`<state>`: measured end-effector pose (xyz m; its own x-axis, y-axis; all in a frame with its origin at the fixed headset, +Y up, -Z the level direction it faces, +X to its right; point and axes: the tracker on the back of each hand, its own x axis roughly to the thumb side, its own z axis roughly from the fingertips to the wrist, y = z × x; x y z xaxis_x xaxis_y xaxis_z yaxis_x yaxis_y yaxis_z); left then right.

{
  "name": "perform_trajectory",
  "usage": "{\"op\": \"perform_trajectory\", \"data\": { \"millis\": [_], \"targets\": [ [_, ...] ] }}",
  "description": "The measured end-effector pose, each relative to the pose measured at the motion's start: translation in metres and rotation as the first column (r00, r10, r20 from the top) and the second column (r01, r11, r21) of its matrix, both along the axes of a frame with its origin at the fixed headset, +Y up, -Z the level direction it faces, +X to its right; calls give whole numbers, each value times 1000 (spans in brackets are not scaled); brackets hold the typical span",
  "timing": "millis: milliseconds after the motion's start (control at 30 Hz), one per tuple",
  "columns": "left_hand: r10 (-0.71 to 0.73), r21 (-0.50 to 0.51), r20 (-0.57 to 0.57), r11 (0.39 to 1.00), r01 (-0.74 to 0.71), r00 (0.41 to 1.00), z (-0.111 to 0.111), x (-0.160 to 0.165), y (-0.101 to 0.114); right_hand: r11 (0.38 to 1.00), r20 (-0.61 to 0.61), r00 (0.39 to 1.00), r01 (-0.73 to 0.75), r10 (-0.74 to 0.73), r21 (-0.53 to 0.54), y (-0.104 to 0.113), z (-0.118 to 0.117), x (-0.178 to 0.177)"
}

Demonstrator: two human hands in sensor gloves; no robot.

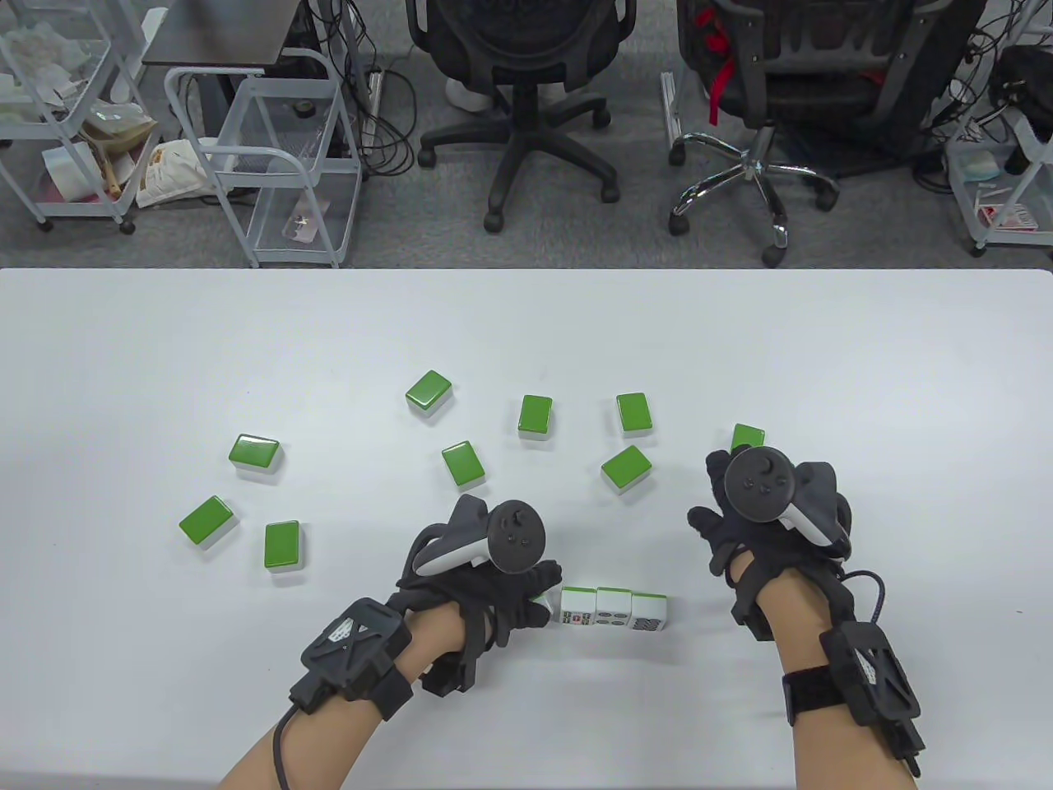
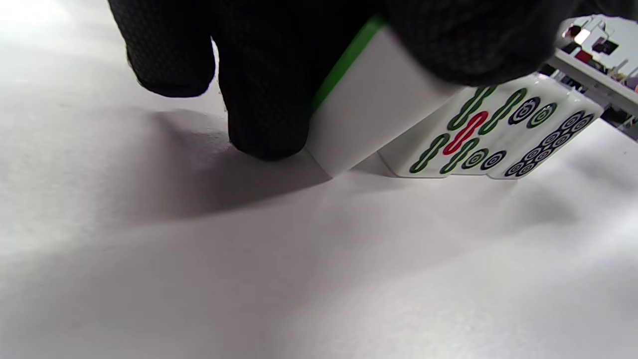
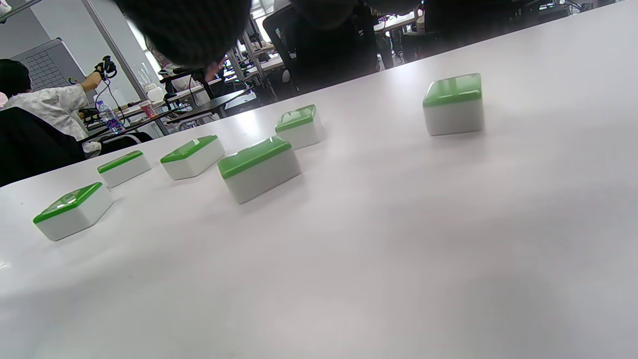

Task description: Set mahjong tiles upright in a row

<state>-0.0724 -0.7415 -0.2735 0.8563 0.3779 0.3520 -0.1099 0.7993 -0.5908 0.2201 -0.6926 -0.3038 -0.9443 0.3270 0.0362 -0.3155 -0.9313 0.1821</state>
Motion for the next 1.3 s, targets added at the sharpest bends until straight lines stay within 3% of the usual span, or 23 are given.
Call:
{"op": "perform_trajectory", "data": {
  "millis": [400,600,733,833,933,1133,1300],
  "targets": [
    [58,157,-66,986,-47,996,-5,-4,4,1000,-6,1000,19,-19,-25,-2,0,1],
    [72,152,-81,987,-60,994,-7,-8,4,999,-9,1000,19,-20,-30,-2,0,1],
    [87,229,-129,972,-55,988,-13,-20,20,999,-12,999,32,-33,-23,1,0,1],
    [-38,404,-215,906,124,976,-25,-39,41,999,-13,999,34,-34,-5,4,0,2],
    [-161,443,-278,853,276,947,-42,-50,48,999,-9,999,36,-36,-3,4,0,2],
    [-321,359,-346,823,441,882,-77,-47,27,999,-1,1000,31,-31,-10,3,1,4],
    [-463,311,-391,747,588,795,-96,-36,5,1000,5,1000,26,-26,-13,3,1,5]
  ]
}}
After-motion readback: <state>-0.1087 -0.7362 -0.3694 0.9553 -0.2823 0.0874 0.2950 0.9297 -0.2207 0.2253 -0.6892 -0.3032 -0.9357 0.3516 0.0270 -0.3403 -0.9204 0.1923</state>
